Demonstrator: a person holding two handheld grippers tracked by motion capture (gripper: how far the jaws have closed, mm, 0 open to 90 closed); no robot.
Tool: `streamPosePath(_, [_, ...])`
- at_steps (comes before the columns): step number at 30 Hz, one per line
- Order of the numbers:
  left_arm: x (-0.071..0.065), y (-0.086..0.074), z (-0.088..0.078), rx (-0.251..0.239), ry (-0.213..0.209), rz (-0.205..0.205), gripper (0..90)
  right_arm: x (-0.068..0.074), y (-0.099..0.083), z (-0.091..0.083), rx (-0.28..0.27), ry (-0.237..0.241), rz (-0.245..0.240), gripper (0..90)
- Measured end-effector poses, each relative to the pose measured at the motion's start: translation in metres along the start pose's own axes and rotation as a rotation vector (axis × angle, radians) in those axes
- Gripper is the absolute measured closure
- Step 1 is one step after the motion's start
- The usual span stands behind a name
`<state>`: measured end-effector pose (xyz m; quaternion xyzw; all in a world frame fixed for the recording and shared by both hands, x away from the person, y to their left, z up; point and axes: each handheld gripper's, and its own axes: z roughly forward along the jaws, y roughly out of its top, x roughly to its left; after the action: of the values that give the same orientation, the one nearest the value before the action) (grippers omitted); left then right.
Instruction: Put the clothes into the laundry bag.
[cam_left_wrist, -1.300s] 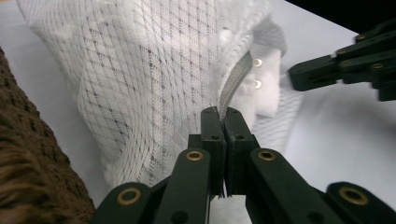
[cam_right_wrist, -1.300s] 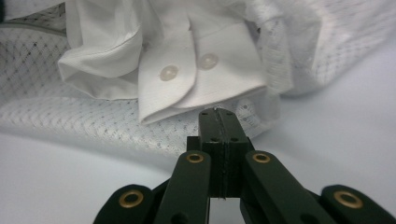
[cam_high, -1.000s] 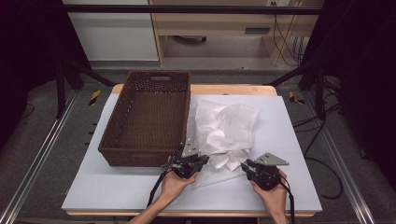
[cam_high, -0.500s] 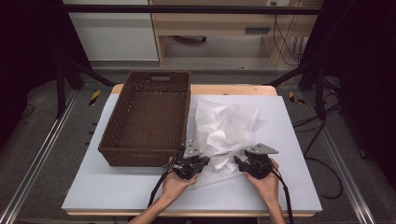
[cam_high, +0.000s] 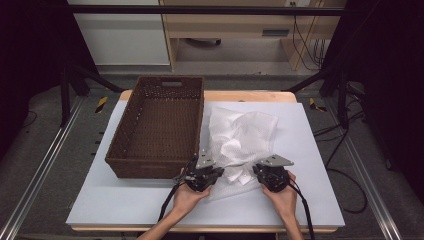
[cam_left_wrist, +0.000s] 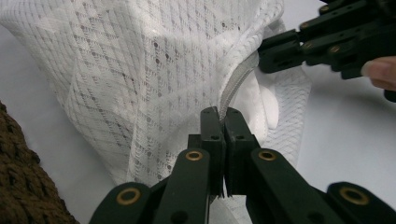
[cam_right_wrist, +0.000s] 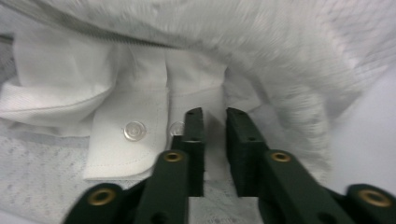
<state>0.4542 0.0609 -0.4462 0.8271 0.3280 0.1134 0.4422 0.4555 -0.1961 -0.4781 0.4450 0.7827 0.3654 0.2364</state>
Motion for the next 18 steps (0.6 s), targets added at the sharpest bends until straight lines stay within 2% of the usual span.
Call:
streamPosePath(4, [0.0, 0.0, -0.001, -0.002, 0.0, 0.002, 88.0, 0.003, 0.004, -0.012, -0.041, 0.047, 0.006, 90.0])
streamPosePath(6, [0.0, 0.001, -0.001, -0.005, -0.001, -0.001, 88.0, 0.006, 0.006, -0.018, -0.063, 0.106, 0.028, 90.0])
streamPosePath(7, [0.0, 0.001, -0.001, -0.007, -0.002, -0.002, 88.0, 0.006, 0.008, -0.019, -0.076, 0.135, 0.022, 89.6])
streamPosePath(9, [0.0, 0.0, -0.001, -0.005, -0.003, -0.002, 88.0, 0.01, 0.01, -0.017, -0.069, 0.177, 0.018, 83.5])
streamPosePath(10, [0.0, 0.0, -0.001, -0.005, -0.003, 0.0, 88.0, 0.011, 0.01, -0.014, -0.074, 0.177, 0.009, 73.2])
streamPosePath(11, [0.0, 0.0, -0.001, -0.004, -0.003, 0.002, 88.0, 0.012, 0.01, -0.009, -0.061, 0.161, 0.005, 68.8])
streamPosePath(13, [0.0, 0.001, -0.001, -0.005, -0.005, 0.001, 88.0, 0.013, 0.008, 0.005, -0.015, 0.142, -0.002, 64.6])
streamPosePath(15, [0.0, 0.001, -0.002, -0.008, -0.003, 0.001, 88.0, 0.011, 0.006, 0.016, 0.028, 0.14, 0.014, 62.8])
streamPosePath(17, [0.001, 0.001, -0.002, -0.009, -0.003, -0.003, 88.0, 0.009, 0.007, 0.018, 0.018, 0.166, 0.061, 76.1])
streamPosePath(18, [0.001, 0.001, -0.002, -0.01, -0.002, -0.003, 88.0, 0.008, 0.007, 0.017, 0.01, 0.169, 0.064, 85.8])
